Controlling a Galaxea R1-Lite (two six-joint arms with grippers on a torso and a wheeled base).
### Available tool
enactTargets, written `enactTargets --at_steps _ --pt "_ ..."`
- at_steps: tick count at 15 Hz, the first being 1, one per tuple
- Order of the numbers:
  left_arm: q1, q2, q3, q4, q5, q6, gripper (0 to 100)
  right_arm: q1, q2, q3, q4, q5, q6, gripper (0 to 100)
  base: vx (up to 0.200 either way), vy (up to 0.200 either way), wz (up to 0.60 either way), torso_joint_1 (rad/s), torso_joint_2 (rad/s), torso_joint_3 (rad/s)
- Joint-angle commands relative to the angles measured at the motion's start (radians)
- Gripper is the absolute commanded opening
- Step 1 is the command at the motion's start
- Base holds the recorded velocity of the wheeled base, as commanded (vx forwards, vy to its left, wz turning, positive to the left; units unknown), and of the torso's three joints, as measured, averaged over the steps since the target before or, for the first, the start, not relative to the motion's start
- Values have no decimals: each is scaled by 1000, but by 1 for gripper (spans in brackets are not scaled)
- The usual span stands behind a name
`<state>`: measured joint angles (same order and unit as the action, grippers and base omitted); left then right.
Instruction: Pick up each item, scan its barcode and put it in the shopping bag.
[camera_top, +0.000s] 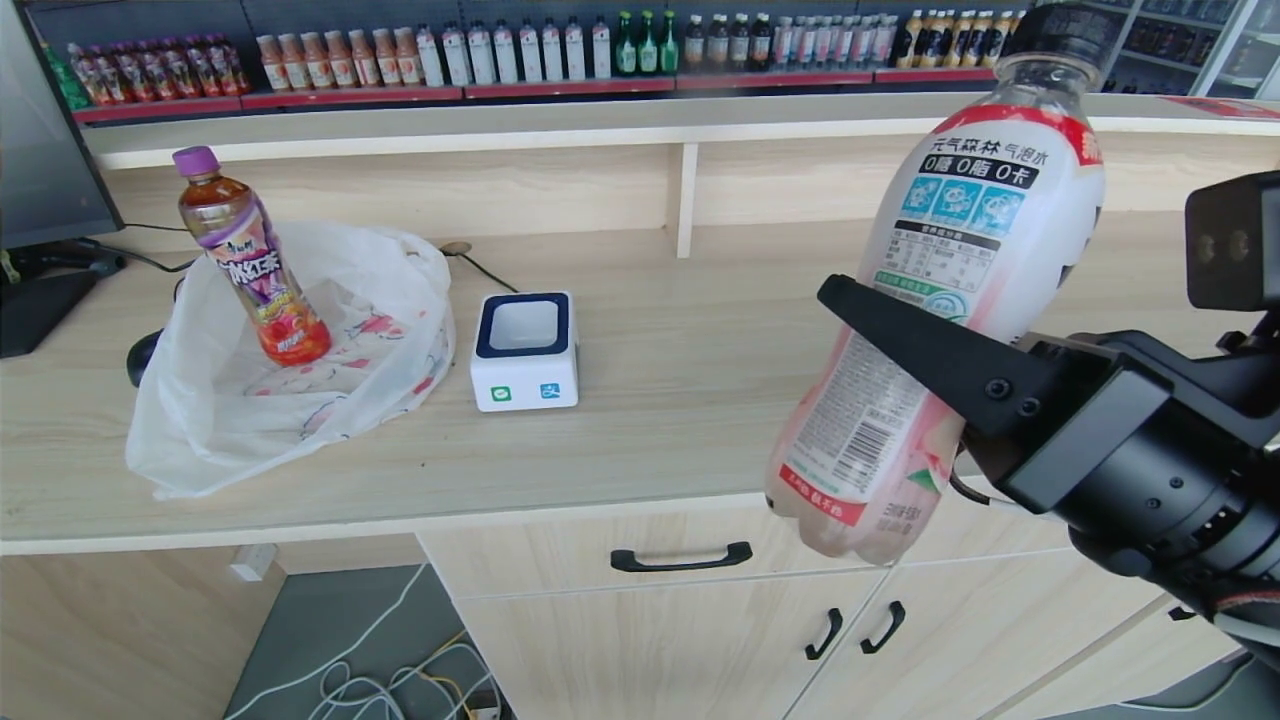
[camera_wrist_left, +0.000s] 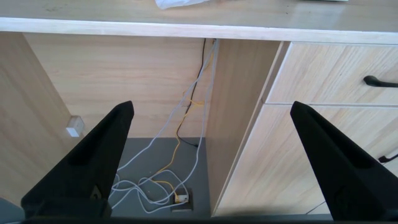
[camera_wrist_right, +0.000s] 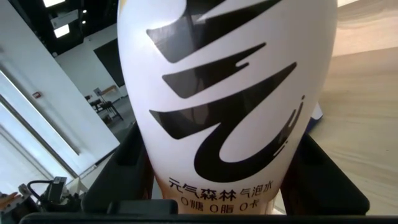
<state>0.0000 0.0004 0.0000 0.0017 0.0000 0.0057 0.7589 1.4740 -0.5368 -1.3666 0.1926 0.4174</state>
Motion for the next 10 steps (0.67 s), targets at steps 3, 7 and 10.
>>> enactTargets --at_steps 3,7,10 --pt "0 0 0 0 0 0 100 -1 -12 6 0 1 1 0 0 0 0 0 0 0" --pt "0 1 0 0 0 0 100 -1 -14 5 0 1 -2 0 0 0 0 0 0 0" --pt "0 1 0 0 0 0 100 -1 -14 -2 0 2 -2 0 0 0 0 0 0 0"
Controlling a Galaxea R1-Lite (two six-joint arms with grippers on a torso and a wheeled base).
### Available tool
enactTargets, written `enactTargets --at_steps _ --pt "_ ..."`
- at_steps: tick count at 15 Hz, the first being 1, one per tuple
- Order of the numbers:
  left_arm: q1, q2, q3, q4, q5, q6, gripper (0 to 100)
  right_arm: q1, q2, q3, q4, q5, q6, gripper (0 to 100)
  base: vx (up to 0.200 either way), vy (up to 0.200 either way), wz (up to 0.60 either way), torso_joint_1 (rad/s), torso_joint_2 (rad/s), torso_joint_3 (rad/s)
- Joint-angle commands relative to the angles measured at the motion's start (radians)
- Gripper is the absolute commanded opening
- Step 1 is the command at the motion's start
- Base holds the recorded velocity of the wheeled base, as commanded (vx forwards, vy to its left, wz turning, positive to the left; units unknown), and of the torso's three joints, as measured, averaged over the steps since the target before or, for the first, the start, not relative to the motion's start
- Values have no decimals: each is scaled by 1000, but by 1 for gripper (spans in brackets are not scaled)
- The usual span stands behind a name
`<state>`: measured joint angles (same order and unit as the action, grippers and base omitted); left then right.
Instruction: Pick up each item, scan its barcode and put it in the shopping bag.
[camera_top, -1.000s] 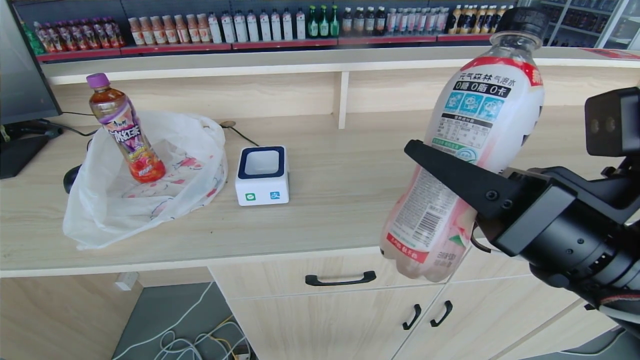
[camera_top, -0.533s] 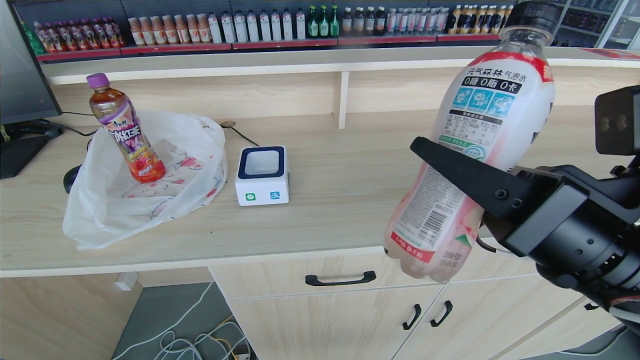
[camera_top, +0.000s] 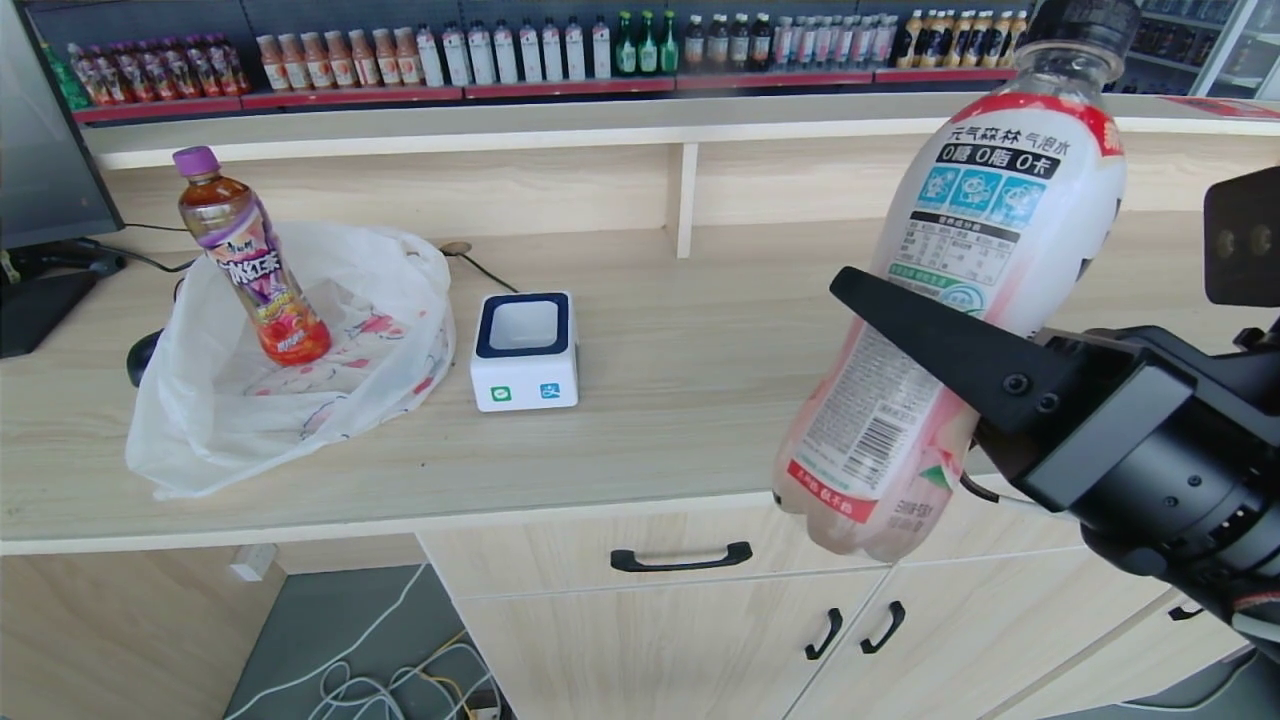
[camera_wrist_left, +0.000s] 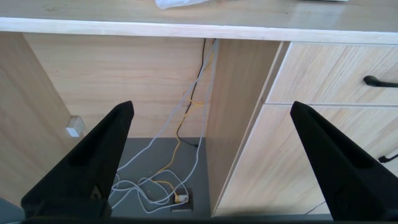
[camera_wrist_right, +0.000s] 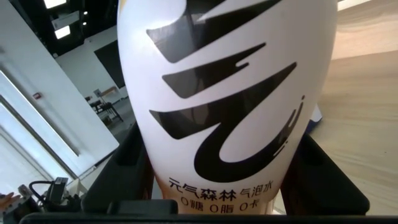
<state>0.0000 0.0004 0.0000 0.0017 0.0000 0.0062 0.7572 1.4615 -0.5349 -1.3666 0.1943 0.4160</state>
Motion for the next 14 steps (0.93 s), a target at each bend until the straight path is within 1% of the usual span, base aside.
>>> enactTargets --at_steps 1,3,5,8,9,12,13,14 --pt "0 1 0 0 0 0 100 1 0 6 0 -1 -2 0 0 0 0 0 0 0" --pt "0 1 0 0 0 0 100 1 0 10 0 -3 -20 0 0 0 0 0 0 0" --pt "0 0 0 0 0 0 100 -3 0 23 0 -10 -75 0 0 0 0 0 0 0" --pt "0 1 0 0 0 0 100 -4 2 79 0 -121 -100 0 0 0 0 0 0 0" --pt "0 1 0 0 0 0 100 -6 3 90 3 -134 -112 0 0 0 0 0 0 0" --pt "0 0 0 0 0 0 100 -49 59 141 4 -230 -218 0 0 0 0 0 0 0" --pt "0 1 0 0 0 1 100 -61 79 136 3 -249 -241 0 0 0 0 0 0 0" --pt "0 0 0 0 0 5 100 -93 125 107 -2 -306 -312 0 0 0 0 0 0 0"
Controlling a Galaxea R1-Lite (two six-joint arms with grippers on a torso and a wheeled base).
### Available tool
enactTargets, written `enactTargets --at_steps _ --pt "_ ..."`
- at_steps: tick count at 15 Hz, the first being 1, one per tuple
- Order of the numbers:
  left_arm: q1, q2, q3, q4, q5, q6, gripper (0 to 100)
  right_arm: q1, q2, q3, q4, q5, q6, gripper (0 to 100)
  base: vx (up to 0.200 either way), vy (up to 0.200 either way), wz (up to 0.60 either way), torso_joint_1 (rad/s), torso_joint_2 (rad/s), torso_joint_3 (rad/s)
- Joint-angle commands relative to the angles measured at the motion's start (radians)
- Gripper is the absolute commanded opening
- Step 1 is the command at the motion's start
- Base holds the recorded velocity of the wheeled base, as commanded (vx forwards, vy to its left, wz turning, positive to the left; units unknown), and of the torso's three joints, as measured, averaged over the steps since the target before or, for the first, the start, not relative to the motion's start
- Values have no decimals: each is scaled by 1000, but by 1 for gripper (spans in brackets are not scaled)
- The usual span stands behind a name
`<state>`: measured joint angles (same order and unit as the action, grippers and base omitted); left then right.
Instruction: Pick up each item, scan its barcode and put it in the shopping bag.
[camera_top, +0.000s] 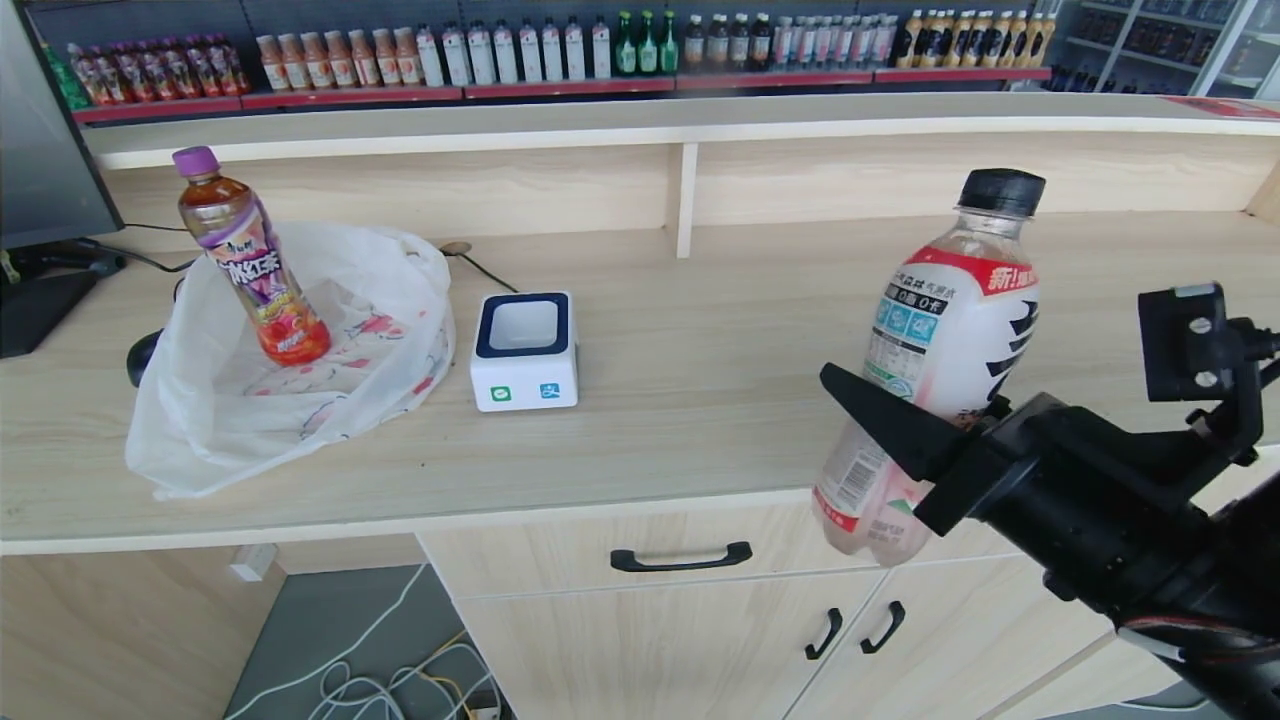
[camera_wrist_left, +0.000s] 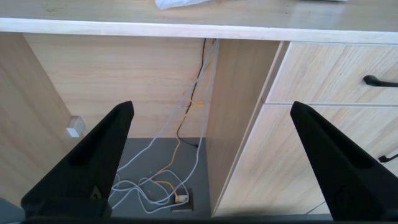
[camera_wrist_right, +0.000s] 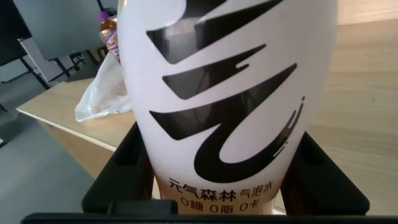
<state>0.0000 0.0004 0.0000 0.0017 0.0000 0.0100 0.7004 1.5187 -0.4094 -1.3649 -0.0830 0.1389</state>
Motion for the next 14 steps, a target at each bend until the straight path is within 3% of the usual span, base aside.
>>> enactTargets --at_steps 1,2,5,8,14 --pt "0 0 0 0 0 1 100 -36 67 -19 -3 -29 -35 0 0 0 0 0 0 0" --pt "0 1 0 0 0 2 100 -111 81 -34 -3 -69 -147 0 0 0 0 0 0 0" --pt "0 0 0 0 0 2 100 -136 78 -126 -3 -95 -286 0 0 0 0 0 0 0" --pt "0 0 0 0 0 1 100 -133 80 -174 -5 -227 -309 0 0 0 0 0 0 0" --pt "0 1 0 0 0 1 100 -133 86 -166 -33 -241 -332 0 0 167 0 -1 -1 1"
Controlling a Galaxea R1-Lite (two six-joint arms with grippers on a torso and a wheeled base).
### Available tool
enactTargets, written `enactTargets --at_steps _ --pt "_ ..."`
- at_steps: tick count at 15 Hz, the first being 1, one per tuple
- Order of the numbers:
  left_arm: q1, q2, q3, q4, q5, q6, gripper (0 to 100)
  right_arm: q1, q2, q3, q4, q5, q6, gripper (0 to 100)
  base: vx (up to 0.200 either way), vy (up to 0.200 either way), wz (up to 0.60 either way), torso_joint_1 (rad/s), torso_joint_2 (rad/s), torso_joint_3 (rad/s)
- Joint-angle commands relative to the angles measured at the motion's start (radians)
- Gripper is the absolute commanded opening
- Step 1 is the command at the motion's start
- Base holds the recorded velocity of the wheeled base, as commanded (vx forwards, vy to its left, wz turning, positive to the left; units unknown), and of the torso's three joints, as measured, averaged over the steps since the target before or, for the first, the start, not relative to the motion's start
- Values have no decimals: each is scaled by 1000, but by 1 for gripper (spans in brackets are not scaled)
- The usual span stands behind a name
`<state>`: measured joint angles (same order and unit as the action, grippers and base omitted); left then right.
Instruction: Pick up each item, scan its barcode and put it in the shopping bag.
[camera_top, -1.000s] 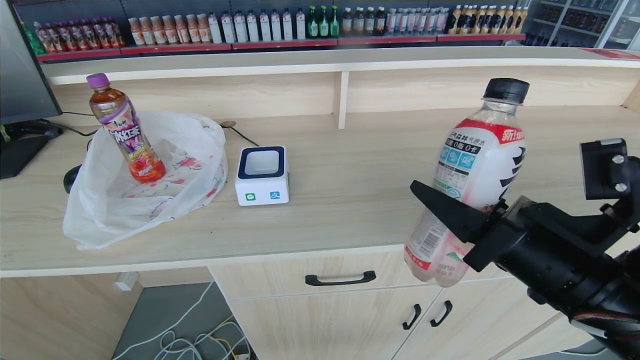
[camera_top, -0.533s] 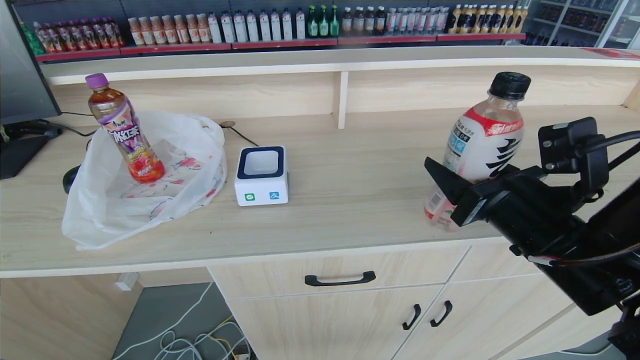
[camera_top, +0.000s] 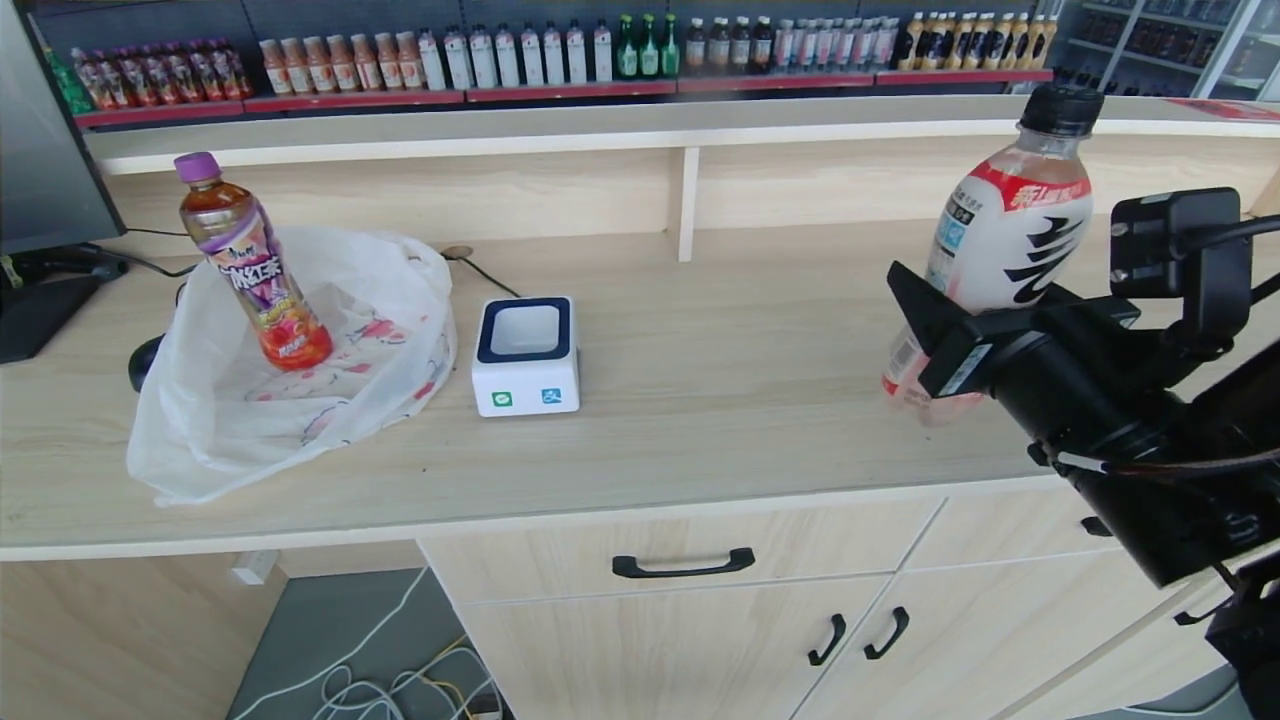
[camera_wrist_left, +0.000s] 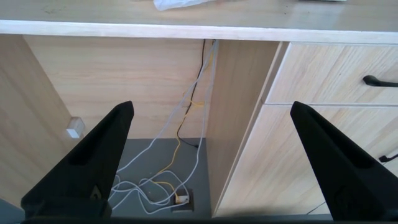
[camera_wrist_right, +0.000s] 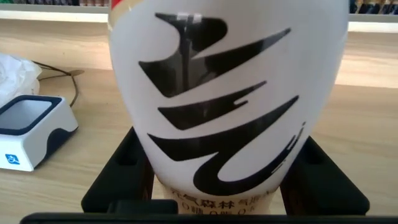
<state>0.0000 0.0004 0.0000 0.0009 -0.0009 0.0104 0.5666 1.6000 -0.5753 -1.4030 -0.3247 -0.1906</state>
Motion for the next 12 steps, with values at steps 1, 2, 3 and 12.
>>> enactTargets --at_steps 1,2,3,12 --pt "0 0 0 1 1 0 100 32 5 0 6 1 11 0 0 200 0 2 2 7" --pt "0 1 0 1 1 0 100 36 3 -6 6 1 23 0 0 200 0 12 -2 -12" --pt "0 0 0 1 1 0 100 36 3 0 4 3 30 0 0 200 0 17 17 -7" --pt "0 0 0 1 1 -1 100 44 -11 32 -33 -22 30 0 0 200 0 1 6 2"
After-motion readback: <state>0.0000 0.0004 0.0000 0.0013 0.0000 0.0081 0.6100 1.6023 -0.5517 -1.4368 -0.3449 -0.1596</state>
